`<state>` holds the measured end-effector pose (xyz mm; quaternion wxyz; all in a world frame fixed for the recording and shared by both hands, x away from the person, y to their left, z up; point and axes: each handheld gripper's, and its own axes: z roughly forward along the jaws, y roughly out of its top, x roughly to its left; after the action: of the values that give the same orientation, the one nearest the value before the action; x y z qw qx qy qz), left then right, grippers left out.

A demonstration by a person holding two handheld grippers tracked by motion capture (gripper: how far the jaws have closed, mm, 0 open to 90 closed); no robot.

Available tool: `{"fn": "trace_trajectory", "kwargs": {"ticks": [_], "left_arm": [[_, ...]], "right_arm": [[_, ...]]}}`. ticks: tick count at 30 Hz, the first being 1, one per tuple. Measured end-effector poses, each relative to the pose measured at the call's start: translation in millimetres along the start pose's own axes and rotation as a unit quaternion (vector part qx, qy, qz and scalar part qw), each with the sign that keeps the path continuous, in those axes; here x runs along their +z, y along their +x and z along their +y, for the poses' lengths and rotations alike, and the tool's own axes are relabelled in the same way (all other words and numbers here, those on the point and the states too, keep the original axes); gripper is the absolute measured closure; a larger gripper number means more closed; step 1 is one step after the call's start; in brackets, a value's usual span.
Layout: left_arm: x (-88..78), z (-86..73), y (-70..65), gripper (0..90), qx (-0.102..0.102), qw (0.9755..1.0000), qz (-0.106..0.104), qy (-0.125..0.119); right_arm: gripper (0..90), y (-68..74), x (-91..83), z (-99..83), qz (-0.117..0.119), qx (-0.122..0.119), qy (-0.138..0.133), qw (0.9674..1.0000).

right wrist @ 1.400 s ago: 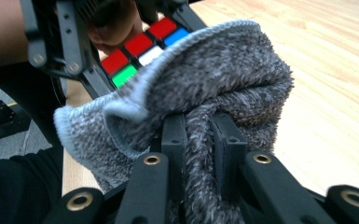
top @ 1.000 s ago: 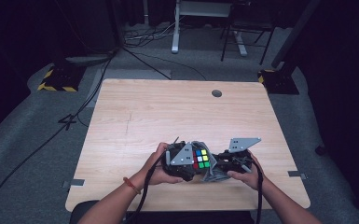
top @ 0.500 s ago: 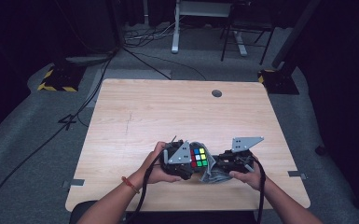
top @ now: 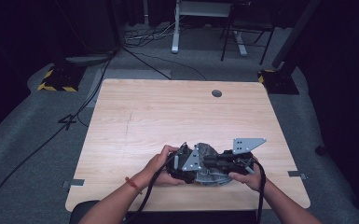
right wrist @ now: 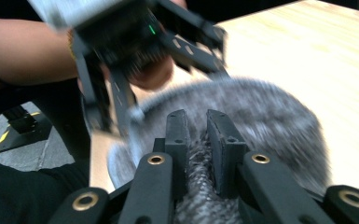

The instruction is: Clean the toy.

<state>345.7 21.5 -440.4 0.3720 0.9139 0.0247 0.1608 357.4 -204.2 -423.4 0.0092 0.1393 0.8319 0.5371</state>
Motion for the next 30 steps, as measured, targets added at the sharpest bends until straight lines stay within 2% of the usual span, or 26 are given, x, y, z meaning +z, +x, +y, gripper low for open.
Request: {"fn": "trace_trajectory", "kwargs": {"ticks": [2,4,6,8,9,10,12,14,18,20,24,27,29,30], "left_arm": [[0.8,-1.1,1.2,33.3,-0.004,1.0,-0.004,0.005],[-2.3,-2.9,4.0,33.4,-0.014,0.9999,-0.006,-0.005],[-6.8,-4.6,7.3,33.5,-0.027,0.9994,-0.009,-0.02],[-7.1,-4.6,8.2,33.5,-0.034,0.999,-0.016,-0.025],[-5.9,-4.3,7.2,33.5,-0.029,0.9994,-0.011,-0.018],[-4.4,-5.0,5.5,33.5,-0.02,0.9997,0.001,-0.011],[-4.5,-6.3,6.2,33.6,-0.029,0.9995,-0.007,-0.013],[-5.7,-5.4,5.7,33.7,-0.024,0.9996,-0.005,-0.017],[-5.8,-4.0,3.1,33.7,-0.013,0.9997,-0.009,-0.017],[-5.8,-3.7,1.2,33.7,-0.007,0.9998,-0.006,-0.018],[-6.8,-2.2,-0.7,33.7,0.001,0.9996,-0.018,-0.024],[-6.7,-1.1,-1.7,33.7,0.004,0.9995,-0.022,-0.023],[-7.2,-1.3,0.2,33.7,-0.001,0.9992,-0.028,-0.03],[-7.8,-1.6,0.4,33.7,-0.004,0.9992,-0.027,-0.031]], "right_arm": [[81.0,3.5,2.4,1.1,-0.014,-0.017,0.014,0.9997],[82.3,1.6,0.8,-0.1,-0.018,-0.014,0.012,0.9997],[82.7,-3.6,-2.6,-3.0,-0.028,-0.004,0.015,0.9995],[80.0,-8.4,-1.9,-6.0,-0.017,0.014,0.009,0.9997],[78.8,-10.2,2.0,-8.0,-0.007,0.022,0.017,0.9996],[78.4,-10.3,3.6,-8.9,-0.01,0.021,0.019,0.9995],[74.7,-11.2,6.0,-10.5,-0.019,0.02,0.024,0.9993],[68.0,-14.0,5.6,-11.7,-0.021,0.031,0.024,0.999],[57.5,-20.6,4.3,-14.9,-0.011,0.051,0.029,0.9982],[54.6,-24.5,5.0,-16.5,0.005,0.066,0.034,0.9972],[50.1,-36.0,5.6,-21.9,0.059,0.104,0.033,0.9923],[46.9,-36.5,4.9,-20.9,0.075,0.082,0.048,0.9927],[44.7,-33.0,3.9,-18.9,0.077,0.048,0.065,0.9937],[44.1,-31.9,3.3,-18.2,0.076,0.039,0.069,0.9939]]}}
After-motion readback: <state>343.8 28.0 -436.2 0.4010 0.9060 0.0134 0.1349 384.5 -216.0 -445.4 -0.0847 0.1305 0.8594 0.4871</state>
